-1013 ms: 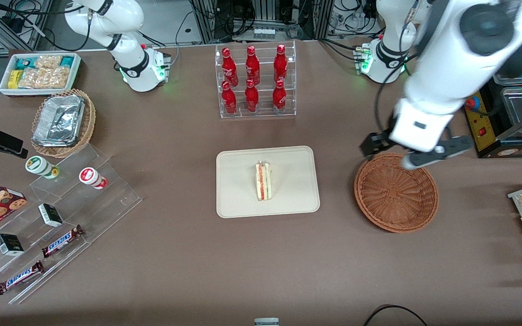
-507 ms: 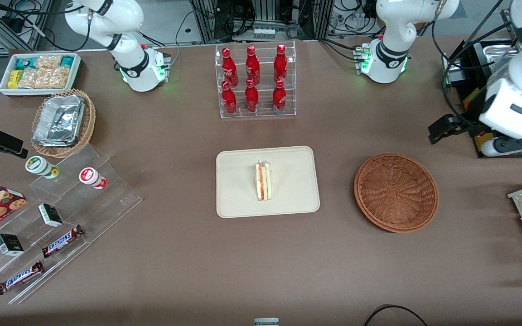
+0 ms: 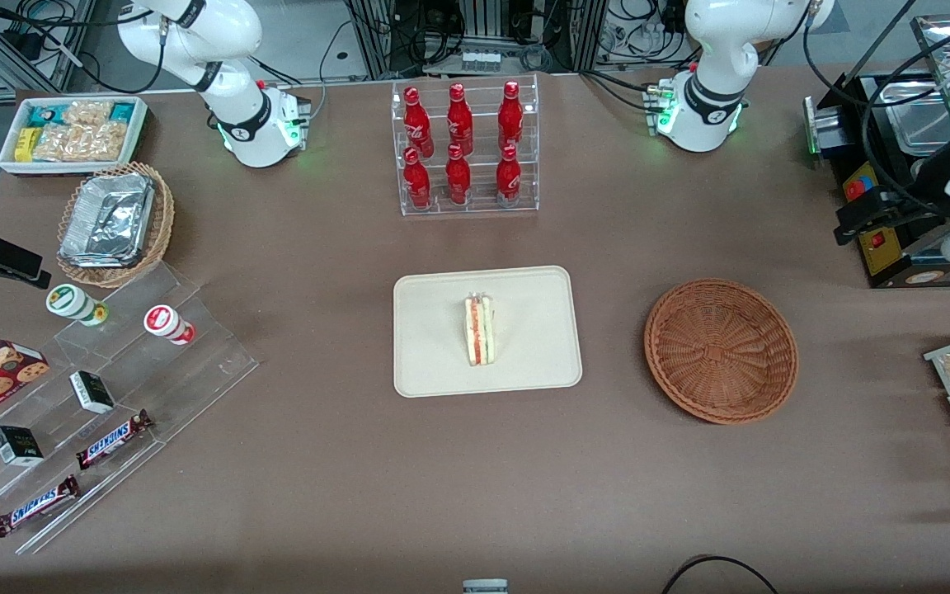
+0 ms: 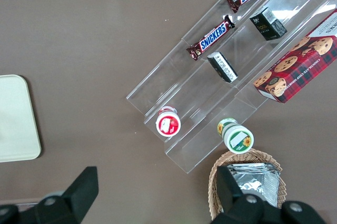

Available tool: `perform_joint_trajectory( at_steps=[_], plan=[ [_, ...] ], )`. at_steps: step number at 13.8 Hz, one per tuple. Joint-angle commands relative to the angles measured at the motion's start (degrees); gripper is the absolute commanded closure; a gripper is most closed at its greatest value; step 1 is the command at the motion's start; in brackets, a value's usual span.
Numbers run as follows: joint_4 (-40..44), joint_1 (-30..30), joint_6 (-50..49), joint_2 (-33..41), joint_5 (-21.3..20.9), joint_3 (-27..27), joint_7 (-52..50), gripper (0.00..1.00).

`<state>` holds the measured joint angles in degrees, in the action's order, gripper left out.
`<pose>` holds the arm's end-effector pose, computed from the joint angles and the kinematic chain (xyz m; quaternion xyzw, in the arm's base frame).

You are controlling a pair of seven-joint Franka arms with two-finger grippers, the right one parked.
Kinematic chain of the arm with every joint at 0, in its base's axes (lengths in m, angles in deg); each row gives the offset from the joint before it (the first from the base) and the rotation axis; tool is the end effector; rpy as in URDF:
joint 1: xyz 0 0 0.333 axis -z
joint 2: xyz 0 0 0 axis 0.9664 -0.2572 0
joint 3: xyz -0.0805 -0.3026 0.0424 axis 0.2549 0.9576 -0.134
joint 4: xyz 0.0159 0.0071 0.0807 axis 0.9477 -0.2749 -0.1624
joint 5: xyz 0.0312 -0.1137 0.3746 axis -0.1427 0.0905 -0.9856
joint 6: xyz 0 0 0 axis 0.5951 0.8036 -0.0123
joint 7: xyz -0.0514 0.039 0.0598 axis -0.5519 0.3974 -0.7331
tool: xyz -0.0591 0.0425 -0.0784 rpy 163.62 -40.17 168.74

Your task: Place sandwich from basket to tray

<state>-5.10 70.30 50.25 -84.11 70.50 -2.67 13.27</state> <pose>0.5525 -0.0192 0.6412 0.9990 0.0368 -0.0266 0.0059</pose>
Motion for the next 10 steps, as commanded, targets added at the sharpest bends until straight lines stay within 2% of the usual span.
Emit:
perform_joint_trajectory(
  at_steps=[1,3,7,10],
  plan=[
    [1.17,-1.79,-0.96,0.85,0.98,0.62,3.42,0.0],
    [2.67,-0.39,-0.79,-0.12,0.37,0.45,4.3,0.0],
    [3.29,6.99,-1.22,-0.13,0.8,-8.95,4.3,0.0],
    [3.03,8.58,-1.58,-0.21,0.19,-10.1,4.57,0.0]
  ],
)
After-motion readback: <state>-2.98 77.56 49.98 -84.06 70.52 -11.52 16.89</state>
